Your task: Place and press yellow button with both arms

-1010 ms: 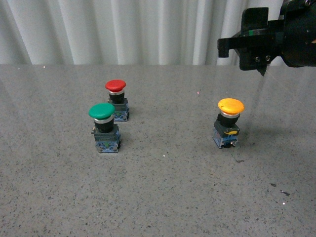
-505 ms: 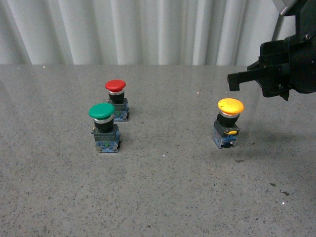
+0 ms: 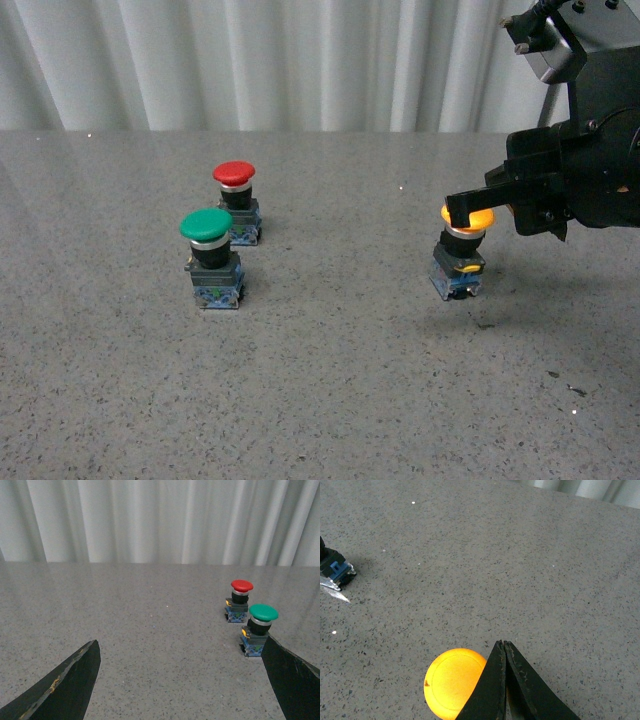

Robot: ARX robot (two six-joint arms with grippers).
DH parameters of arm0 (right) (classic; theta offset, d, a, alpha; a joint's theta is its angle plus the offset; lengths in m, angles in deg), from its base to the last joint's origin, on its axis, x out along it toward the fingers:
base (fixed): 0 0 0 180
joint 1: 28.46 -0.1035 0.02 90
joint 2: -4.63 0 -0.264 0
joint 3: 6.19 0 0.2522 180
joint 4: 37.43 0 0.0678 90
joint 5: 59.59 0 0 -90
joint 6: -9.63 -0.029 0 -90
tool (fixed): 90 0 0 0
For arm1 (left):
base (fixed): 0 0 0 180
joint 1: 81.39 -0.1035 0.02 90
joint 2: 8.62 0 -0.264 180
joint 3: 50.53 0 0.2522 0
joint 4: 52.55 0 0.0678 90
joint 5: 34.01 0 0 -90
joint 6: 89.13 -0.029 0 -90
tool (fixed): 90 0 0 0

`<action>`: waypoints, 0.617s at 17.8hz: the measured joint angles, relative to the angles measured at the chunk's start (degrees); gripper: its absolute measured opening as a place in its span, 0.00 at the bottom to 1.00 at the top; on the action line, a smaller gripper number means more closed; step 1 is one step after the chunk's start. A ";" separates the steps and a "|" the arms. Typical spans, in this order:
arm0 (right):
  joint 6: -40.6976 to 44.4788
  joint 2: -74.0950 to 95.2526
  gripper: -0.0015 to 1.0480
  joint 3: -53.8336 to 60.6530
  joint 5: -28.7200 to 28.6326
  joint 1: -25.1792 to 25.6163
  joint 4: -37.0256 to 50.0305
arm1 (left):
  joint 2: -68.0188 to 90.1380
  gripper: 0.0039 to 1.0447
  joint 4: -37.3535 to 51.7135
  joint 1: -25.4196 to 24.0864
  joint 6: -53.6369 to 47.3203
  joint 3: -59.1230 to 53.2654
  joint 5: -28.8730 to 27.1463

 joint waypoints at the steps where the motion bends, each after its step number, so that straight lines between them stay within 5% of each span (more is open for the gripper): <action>1: 0.00 0.15 0.02 0.00 -0.02 -0.17 0.15 | 0.00 0.94 0.00 0.00 0.00 0.00 0.00; 11: 0.02 2.69 0.02 -0.09 0.44 -0.20 -1.95 | 0.00 0.94 0.00 0.00 0.00 0.00 0.02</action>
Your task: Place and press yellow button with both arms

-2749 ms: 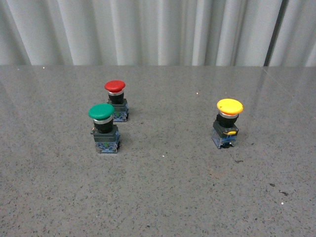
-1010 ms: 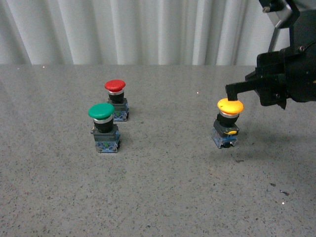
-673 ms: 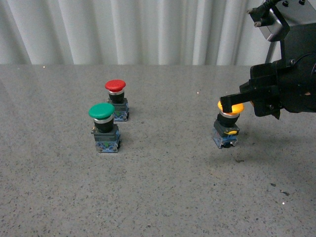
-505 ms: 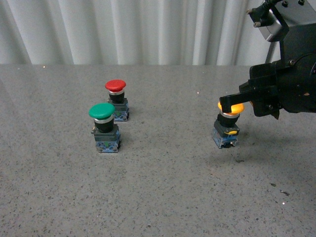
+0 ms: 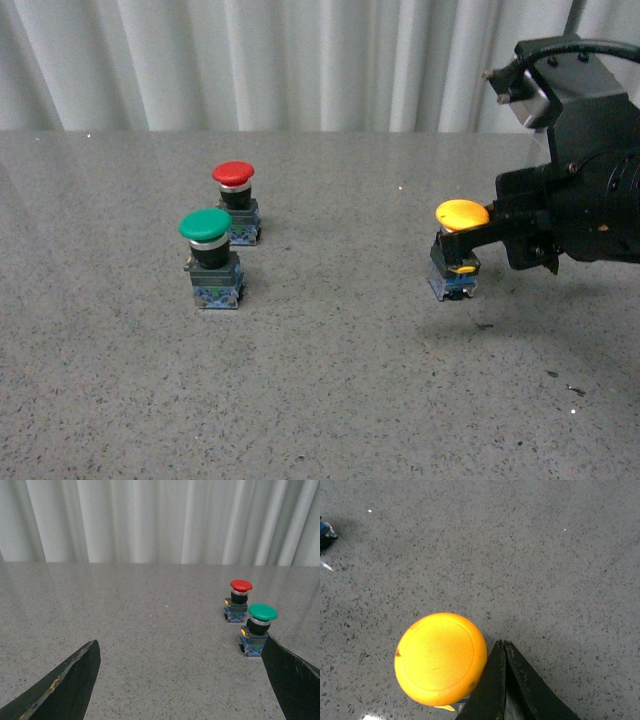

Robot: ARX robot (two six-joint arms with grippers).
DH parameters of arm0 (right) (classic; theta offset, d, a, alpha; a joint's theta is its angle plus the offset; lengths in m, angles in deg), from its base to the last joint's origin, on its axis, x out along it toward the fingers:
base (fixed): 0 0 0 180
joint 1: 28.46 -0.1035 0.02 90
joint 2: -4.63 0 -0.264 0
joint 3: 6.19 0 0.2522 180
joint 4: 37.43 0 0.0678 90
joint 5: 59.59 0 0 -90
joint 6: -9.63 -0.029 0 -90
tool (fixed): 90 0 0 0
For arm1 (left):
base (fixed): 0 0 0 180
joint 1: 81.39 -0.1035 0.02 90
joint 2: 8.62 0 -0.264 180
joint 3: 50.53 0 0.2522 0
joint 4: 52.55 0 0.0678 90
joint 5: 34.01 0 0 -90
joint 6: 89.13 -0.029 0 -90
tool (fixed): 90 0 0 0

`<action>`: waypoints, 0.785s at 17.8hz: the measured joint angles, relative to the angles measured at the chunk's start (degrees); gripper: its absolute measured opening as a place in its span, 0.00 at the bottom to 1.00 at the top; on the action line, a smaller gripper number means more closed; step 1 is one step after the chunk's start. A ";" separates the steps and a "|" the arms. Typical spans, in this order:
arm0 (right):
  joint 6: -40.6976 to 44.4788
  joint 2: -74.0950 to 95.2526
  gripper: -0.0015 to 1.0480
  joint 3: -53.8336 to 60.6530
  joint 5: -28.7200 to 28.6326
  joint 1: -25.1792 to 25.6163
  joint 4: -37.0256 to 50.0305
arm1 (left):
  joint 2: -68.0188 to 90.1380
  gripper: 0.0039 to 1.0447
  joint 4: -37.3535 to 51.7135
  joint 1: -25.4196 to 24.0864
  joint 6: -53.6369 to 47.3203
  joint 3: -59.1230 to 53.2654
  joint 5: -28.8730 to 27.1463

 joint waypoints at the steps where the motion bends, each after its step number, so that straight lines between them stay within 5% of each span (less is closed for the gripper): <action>1: 0.00 0.50 0.02 0.04 0.00 0.00 -0.46 | 0.00 0.94 0.02 0.00 0.00 0.00 -0.02; 9: -1.60 -0.63 0.02 0.09 1.18 0.44 7.69 | 0.00 0.94 0.00 0.00 0.00 0.00 -0.02; 14: -3.06 -4.50 0.02 0.46 -3.54 -0.11 3.93 | 0.00 0.94 0.02 0.00 0.00 0.00 -0.02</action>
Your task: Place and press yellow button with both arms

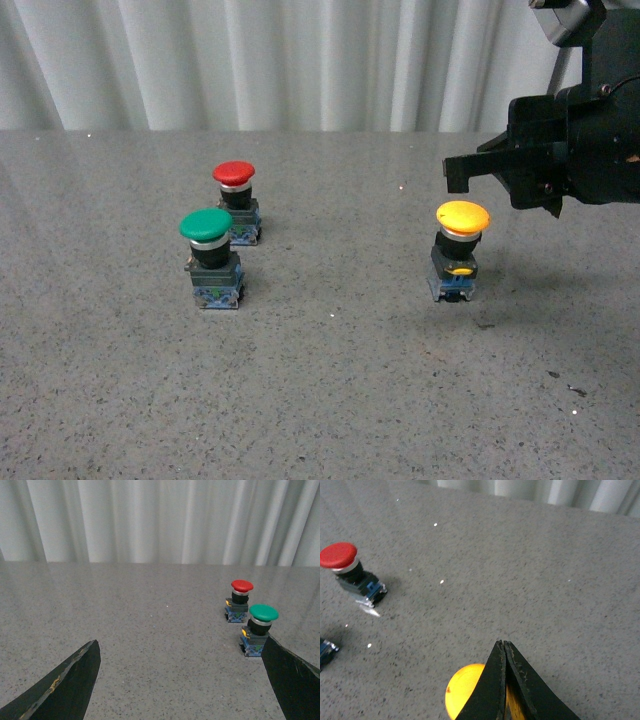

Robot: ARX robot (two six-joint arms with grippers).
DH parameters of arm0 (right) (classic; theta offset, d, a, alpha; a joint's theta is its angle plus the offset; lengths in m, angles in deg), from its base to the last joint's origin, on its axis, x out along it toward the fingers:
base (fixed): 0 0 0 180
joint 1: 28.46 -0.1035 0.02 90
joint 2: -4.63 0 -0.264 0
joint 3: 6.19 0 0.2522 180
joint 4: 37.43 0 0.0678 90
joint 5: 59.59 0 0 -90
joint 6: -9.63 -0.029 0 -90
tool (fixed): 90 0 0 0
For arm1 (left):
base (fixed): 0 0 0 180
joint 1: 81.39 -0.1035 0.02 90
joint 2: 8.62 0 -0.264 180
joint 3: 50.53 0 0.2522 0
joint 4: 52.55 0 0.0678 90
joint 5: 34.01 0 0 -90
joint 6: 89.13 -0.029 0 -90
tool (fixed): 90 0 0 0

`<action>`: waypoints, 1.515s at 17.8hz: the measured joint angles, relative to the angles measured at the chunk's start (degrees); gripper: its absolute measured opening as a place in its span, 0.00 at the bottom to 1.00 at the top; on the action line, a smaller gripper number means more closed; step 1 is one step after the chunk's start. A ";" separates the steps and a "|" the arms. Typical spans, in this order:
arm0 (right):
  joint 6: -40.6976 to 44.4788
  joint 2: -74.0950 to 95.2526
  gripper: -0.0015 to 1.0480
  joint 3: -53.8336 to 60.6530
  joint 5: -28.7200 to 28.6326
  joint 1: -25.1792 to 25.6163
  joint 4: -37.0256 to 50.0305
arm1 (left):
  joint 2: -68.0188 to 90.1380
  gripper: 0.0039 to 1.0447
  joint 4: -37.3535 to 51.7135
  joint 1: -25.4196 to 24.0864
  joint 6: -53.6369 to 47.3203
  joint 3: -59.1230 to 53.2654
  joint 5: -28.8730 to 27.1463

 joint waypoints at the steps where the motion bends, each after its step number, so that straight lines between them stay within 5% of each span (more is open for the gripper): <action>1: 0.00 0.00 0.02 0.52 -0.63 -0.42 -0.28 | 0.00 0.94 -0.02 0.00 0.00 0.00 0.00; 19: 1.81 2.71 0.02 0.70 1.62 -2.58 -4.50 | 0.00 0.94 -0.02 0.00 0.00 0.00 0.00; 27: 0.90 2.05 0.02 1.88 0.81 -2.51 0.59 | 0.00 0.94 -0.02 0.00 0.00 0.00 0.00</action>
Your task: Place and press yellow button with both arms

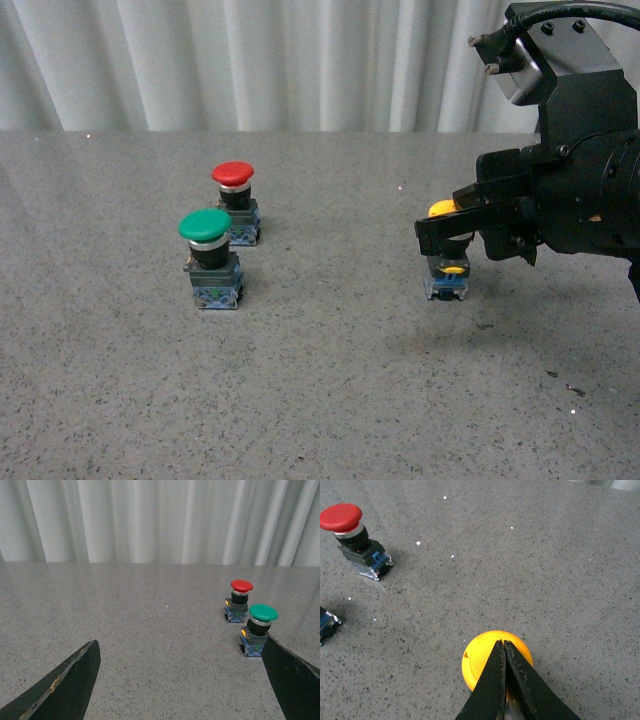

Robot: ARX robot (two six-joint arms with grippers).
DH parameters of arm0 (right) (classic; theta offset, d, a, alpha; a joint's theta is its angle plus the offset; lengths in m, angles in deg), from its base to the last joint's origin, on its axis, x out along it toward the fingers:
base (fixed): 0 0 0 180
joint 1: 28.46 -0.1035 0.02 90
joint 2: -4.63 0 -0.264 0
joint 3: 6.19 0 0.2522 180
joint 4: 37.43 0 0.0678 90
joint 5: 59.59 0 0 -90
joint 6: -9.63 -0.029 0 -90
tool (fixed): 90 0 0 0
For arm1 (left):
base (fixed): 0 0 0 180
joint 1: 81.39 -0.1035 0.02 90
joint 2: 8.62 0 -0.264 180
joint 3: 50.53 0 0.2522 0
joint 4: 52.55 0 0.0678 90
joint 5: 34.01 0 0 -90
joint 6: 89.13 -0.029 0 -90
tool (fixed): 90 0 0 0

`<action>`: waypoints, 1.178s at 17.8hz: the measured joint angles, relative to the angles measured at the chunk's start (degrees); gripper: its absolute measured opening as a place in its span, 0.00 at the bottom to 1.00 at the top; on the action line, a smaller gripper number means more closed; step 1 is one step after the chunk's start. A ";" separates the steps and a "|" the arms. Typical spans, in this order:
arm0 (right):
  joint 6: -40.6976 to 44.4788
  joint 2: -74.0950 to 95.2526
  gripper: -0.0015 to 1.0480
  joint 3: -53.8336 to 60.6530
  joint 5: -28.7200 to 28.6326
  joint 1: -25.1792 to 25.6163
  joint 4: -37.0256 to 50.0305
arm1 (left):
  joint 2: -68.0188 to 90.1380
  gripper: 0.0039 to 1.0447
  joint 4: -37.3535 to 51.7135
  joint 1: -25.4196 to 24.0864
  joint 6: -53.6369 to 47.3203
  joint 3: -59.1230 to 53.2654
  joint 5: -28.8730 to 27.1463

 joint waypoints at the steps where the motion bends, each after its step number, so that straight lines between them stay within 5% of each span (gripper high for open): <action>1: -1.01 0.00 0.02 0.48 -0.02 0.00 1.88 | 0.00 0.94 0.02 0.00 0.00 0.00 0.00; 8: -8.04 -6.12 0.02 0.85 -1.75 0.87 9.77 | 0.00 0.94 0.02 0.00 0.00 0.00 0.00; 10: -13.38 -20.98 0.02 10.14 -4.37 3.52 9.94 | 0.00 0.94 0.02 0.00 0.00 0.00 0.00; 11: -5.16 -40.02 0.02 22.67 13.05 7.21 4.59 | 0.00 0.94 0.02 0.00 0.00 0.00 -0.02; 12: -1.70 -56.48 0.02 32.00 9.68 14.71 0.39 | 0.00 0.94 0.02 0.00 0.00 0.00 0.02; 15: -0.79 -63.82 0.02 38.25 2.73 21.88 -1.44 | 0.00 0.94 0.02 0.00 0.00 0.00 -0.02; 21: -0.63 -68.85 0.02 40.33 1.97 21.75 -3.67 | 0.00 0.94 0.00 0.00 0.00 0.00 0.00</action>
